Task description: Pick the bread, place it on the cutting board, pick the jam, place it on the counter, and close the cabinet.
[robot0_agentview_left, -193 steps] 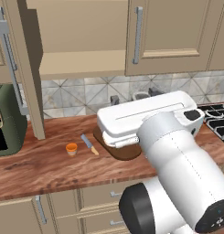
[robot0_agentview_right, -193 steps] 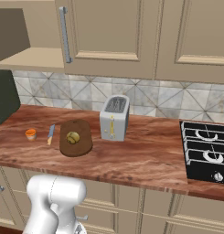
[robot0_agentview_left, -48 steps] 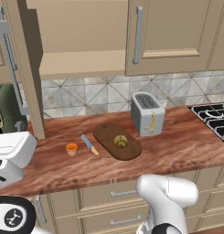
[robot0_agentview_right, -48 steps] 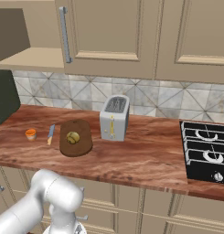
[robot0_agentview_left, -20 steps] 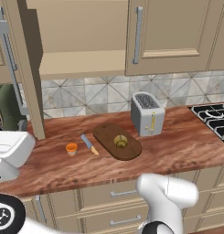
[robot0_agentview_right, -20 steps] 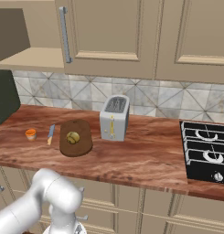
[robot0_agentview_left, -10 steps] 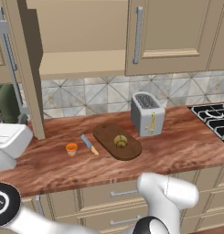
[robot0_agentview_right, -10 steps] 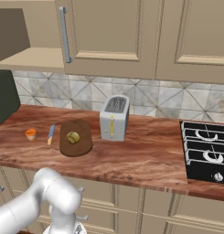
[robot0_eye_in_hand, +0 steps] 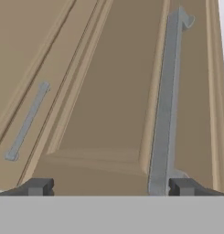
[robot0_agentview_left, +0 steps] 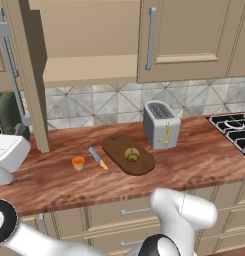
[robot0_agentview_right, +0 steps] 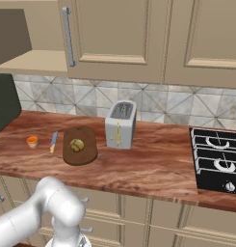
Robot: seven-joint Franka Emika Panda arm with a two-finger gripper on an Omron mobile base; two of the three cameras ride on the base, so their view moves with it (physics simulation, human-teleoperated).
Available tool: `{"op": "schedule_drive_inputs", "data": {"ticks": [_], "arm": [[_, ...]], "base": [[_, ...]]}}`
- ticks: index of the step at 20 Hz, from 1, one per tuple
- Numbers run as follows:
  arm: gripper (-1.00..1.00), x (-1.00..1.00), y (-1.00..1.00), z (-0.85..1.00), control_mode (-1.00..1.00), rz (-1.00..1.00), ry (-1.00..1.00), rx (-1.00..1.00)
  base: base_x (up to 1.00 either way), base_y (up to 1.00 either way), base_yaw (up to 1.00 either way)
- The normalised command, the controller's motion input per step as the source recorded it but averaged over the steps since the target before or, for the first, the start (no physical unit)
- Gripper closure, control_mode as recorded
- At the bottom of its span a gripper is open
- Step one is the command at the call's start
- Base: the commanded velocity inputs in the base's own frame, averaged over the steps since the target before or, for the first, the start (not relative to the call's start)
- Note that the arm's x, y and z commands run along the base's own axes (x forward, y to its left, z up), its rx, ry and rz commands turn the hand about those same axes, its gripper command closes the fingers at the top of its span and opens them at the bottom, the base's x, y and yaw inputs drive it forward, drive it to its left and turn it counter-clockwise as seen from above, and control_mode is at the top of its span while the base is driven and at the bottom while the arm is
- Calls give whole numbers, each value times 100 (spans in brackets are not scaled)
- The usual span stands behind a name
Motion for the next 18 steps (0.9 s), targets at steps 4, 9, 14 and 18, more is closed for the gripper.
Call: {"op": "schedule_drive_inputs", "data": {"ticks": [4, 9, 14, 18], "arm": [[-100, 0, 0, 0, -100, -7, -5, 0], [-100, 0, 0, 0, -100, -7, -3, 0], [-100, 0, -1, 0, -100, -8, -2, 0], [-100, 0, -6, 2, -100, -5, -1, 0]], "base": [[0, 0, 0], [0, 0, 0], [0, 0, 0], [0, 0, 0]]}}
